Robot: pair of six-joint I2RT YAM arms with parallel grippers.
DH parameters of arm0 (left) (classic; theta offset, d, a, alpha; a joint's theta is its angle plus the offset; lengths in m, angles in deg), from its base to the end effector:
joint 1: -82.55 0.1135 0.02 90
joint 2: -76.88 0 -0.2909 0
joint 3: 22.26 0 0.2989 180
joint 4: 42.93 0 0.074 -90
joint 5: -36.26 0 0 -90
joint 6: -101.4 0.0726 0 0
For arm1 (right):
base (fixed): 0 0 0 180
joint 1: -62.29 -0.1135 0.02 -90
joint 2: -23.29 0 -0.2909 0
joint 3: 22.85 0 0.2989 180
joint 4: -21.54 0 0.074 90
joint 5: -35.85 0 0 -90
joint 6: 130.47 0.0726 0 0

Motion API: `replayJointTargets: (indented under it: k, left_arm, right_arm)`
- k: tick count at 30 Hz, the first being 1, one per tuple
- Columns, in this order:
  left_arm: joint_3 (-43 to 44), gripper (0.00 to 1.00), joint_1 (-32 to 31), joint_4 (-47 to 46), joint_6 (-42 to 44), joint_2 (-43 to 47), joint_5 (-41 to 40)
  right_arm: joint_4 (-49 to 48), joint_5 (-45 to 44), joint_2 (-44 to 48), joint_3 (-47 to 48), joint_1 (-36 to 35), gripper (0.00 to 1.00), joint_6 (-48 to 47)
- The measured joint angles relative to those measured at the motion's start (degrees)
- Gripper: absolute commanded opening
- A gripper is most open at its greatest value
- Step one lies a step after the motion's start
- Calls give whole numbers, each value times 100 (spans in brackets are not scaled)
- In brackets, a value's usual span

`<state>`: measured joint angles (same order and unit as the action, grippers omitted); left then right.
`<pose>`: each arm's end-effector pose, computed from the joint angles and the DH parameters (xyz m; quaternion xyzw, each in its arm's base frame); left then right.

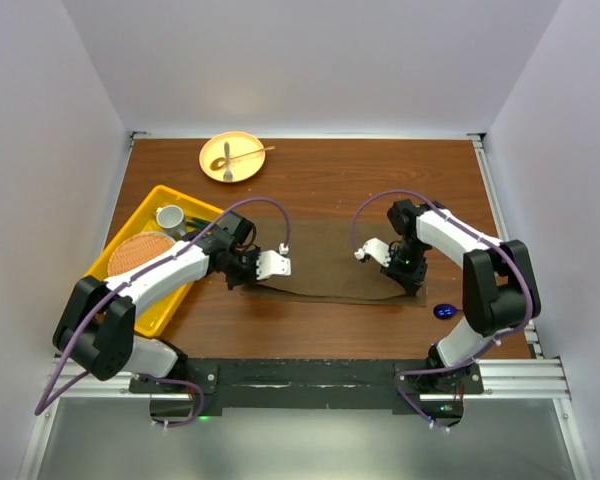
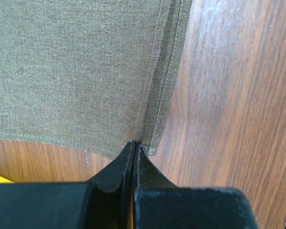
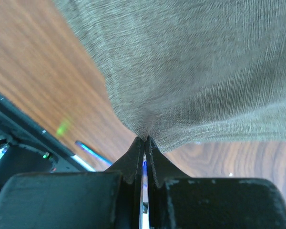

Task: Fold the napkin into a case and place the utensils inside
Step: Smooth out the rectangle-folded napkin at the center of the board.

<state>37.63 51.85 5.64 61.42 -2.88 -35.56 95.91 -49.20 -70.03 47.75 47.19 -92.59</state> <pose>0.2481 -0.1736 0.1652 0.6507 0.7200 -0.1220 0.2081 0.2827 0.0828 0.1433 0.5497 -0.8319 -0.0605 0.0449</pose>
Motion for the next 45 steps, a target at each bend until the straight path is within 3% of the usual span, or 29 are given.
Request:
replayJointTargets:
  k: [12, 21, 32, 36, 45]
  left_arm:
    - [455, 0, 140, 118, -142, 28, 111]
    - [466, 0, 149, 391, -111, 149, 223]
    - [332, 0, 177, 267, -146, -125, 181]
    - [398, 0, 192, 317, -164, -133, 188]
    - [723, 0, 249, 654, -160, 192, 343]
  right_arm:
    - [330, 76, 101, 719, 59, 0, -90]
    - [542, 190, 529, 146, 15, 0, -155]
    - [-118, 76, -354, -162, -33, 0, -155]
    - [74, 70, -352, 66, 0, 0, -170]
    - [726, 225, 682, 402, 26, 0, -284]
